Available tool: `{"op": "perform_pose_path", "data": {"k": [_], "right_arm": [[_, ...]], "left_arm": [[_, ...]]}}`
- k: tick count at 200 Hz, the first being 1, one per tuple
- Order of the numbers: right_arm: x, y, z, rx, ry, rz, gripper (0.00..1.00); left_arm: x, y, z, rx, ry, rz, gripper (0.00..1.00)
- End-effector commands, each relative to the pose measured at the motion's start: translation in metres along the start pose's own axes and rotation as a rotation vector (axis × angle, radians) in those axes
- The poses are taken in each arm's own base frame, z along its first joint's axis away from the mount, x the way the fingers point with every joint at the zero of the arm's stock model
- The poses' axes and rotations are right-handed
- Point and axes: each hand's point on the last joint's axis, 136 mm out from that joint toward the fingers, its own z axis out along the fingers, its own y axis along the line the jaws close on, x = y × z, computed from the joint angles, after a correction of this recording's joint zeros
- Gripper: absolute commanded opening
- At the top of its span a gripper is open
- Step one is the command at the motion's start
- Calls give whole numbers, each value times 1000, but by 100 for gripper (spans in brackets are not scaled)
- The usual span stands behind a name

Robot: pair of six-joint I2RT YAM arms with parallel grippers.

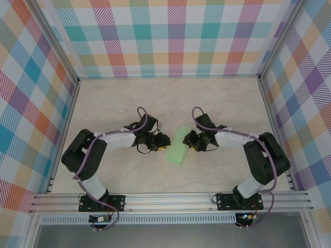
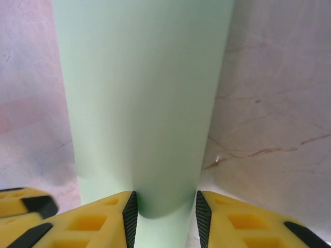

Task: Fold a paper plane with a square sheet of paper (pick it up from the middle)
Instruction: First fold in half a square sheet of paper at the center of the table.

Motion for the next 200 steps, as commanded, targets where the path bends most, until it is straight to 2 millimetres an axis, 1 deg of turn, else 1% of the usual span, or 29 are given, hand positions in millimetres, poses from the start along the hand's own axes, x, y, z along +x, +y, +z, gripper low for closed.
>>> {"op": "perform_pose_path", "data": {"k": [1, 24, 39, 58, 84, 94, 108, 119, 133, 165, 188, 200], "right_arm": [[2, -7, -2, 84, 36, -90, 38], [4, 1, 0, 72, 85, -175, 37], [6, 5, 1, 54, 109, -225, 37], [8, 12, 1, 30, 130, -270, 38], [10, 11, -2, 40, 151, -297, 41], [8, 6, -4, 72, 139, -285, 43], [6, -7, -5, 147, 124, -231, 44], [5, -12, -4, 178, 121, -185, 45], [7, -12, 0, 171, 125, -138, 45], [4, -19, 5, 201, 99, -47, 45], [3, -19, 7, 206, 79, 13, 46], [4, -16, 10, 195, 74, 27, 47]], "left_arm": [[-9, -1, -20, -62, -72, 25, 34], [-12, 1, -29, -87, -104, 28, 34], [-12, 0, -32, -84, -108, 29, 35], [-11, 1, -30, -82, -99, 28, 35], [-9, -1, -24, -61, -75, 24, 36], [-8, -1, -23, -56, -68, 22, 37], [-8, -2, -22, -53, -65, 23, 37], [-7, -2, -22, -51, -65, 24, 38], [-8, -3, -23, -48, -70, 24, 39], [-9, -3, -23, -49, -70, 23, 40], [-8, -1, -23, -55, -68, 22, 40], [-8, -1, -23, -52, -68, 22, 40]]}}
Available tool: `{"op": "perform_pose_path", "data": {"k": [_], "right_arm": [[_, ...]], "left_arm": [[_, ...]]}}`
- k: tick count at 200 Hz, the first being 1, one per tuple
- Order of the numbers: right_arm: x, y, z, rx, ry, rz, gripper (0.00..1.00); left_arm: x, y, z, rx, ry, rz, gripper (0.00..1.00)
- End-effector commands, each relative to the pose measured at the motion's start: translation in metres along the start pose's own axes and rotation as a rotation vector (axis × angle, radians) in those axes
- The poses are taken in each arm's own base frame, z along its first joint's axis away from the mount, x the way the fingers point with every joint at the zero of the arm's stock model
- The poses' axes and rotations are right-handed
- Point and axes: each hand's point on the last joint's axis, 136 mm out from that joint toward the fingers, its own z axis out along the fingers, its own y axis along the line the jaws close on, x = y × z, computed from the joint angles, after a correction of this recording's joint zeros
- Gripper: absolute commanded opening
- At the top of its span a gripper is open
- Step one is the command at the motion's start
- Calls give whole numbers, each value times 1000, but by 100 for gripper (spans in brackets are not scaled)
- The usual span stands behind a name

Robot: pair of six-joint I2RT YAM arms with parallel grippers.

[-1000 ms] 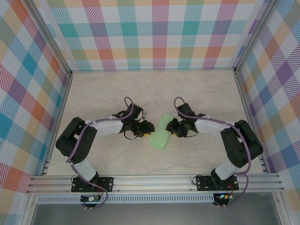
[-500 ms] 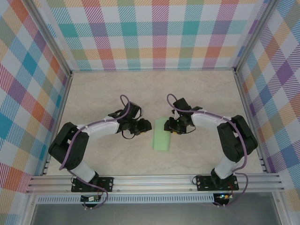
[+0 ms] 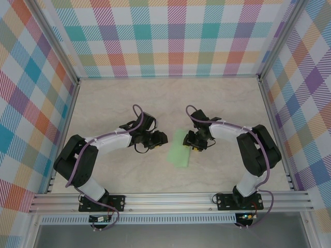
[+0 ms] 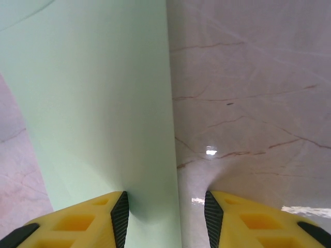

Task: Fold a paper plane with a square sheet of paper (pick it up from the middle)
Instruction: First fold in half a square sheet of paper at the center of the table, then hold the square sheet of paper at the center of the table.

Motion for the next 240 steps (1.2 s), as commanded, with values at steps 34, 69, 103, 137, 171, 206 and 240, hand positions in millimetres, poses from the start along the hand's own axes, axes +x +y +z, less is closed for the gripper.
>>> {"op": "perform_pose_path", "data": {"k": [34, 69, 103, 137, 171, 206, 240], "right_arm": [[-4, 2, 2, 5, -46, 134, 48], [-6, 1, -1, 2, -78, 193, 50], [-5, 5, 2, 6, -67, 199, 50], [-4, 3, 6, 30, -65, 212, 52], [-3, 5, 8, 56, -66, 221, 54], [-1, 8, 12, 73, -52, 187, 51], [-2, 11, 9, 60, -58, 163, 48]], "left_arm": [[-1, -3, -1, 12, 9, 7, 40], [0, -1, -1, 5, 8, 11, 40], [0, -1, 0, 7, 11, 8, 40], [1, 1, 1, 1, 12, 8, 41], [1, 3, 2, -4, 14, 6, 41], [4, 6, 4, -13, 23, 5, 41], [5, 7, 4, -15, 27, 5, 41]]}}
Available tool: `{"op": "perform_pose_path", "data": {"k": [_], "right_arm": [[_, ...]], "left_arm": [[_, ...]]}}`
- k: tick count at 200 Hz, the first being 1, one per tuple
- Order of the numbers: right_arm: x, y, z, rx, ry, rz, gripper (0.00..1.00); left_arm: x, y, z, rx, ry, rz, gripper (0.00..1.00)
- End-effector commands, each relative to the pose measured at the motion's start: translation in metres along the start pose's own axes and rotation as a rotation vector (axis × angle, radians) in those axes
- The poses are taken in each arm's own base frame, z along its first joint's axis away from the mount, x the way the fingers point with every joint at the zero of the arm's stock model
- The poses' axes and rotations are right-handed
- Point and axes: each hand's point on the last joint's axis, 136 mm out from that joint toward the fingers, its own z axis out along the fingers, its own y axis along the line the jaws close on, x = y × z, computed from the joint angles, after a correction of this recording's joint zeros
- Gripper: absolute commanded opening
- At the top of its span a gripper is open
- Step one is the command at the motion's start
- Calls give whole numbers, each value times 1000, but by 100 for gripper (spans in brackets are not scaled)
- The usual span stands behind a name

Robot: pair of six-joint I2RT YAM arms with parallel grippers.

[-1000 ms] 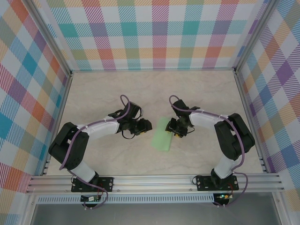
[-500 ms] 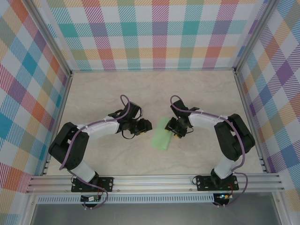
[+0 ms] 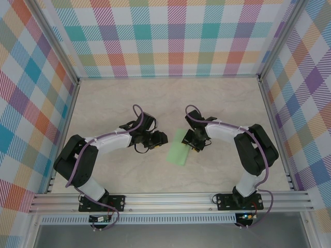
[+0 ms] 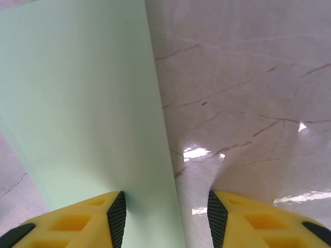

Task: Fold a paper plane with a square sheet of paper (pick it up from the middle)
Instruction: Hold the square sheet of paper at the center of the table.

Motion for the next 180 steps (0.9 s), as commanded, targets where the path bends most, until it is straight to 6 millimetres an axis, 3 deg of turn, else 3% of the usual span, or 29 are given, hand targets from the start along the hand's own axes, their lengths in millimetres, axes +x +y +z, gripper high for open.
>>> {"op": "perform_pose_path", "data": {"k": [1, 72, 119, 180], "right_arm": [[4, 7, 6, -13, 12, -33, 48], [5, -5, 15, 63, 29, -15, 49], [3, -5, 15, 76, 30, -39, 50], [1, -3, 17, 96, 39, -54, 53]], "left_arm": [[5, 7, 4, -14, 26, 1, 41], [-1, 14, 0, -57, -16, -7, 36], [-8, 55, -24, -257, -131, -87, 33], [-12, 70, -41, -260, -191, -144, 33]]}}
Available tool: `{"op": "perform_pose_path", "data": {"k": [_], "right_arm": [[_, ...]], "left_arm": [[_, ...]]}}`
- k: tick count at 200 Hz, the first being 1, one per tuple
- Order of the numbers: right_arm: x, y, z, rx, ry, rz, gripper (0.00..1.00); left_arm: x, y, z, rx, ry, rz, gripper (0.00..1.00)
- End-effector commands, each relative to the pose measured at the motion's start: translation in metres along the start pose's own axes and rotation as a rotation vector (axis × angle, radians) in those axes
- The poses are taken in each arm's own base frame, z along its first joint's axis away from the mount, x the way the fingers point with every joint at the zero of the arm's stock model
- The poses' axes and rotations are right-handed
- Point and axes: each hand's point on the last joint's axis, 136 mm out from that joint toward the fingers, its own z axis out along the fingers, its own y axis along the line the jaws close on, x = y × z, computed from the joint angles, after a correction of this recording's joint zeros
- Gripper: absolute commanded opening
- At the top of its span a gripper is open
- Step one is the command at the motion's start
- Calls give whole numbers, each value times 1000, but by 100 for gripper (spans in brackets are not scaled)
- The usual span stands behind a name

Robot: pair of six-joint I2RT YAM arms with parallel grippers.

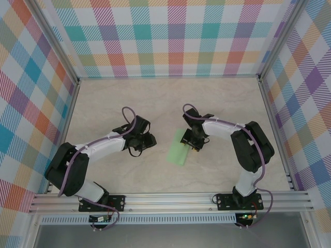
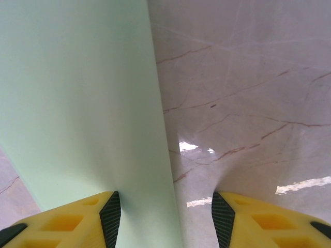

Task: Fold a paper plane with a square sheet of paper (pick it up from the middle)
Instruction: Hold the square sheet of paper at the center of the table.

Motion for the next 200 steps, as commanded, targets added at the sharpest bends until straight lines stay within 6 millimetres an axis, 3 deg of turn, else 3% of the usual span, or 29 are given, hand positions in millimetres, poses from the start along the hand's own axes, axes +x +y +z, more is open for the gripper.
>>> {"op": "perform_pose_path", "data": {"k": [1, 84, 200], "right_arm": [[1, -3, 15, 37, 12, -32, 53], [1, -1, 25, 48, 34, -5, 56], [2, -12, 37, 109, 53, -11, 59]], "left_arm": [[-4, 14, -6, -33, -21, -39, 33], [0, 7, -2, 10, 18, -34, 33], [3, -8, 2, 78, 61, 0, 34]]}}
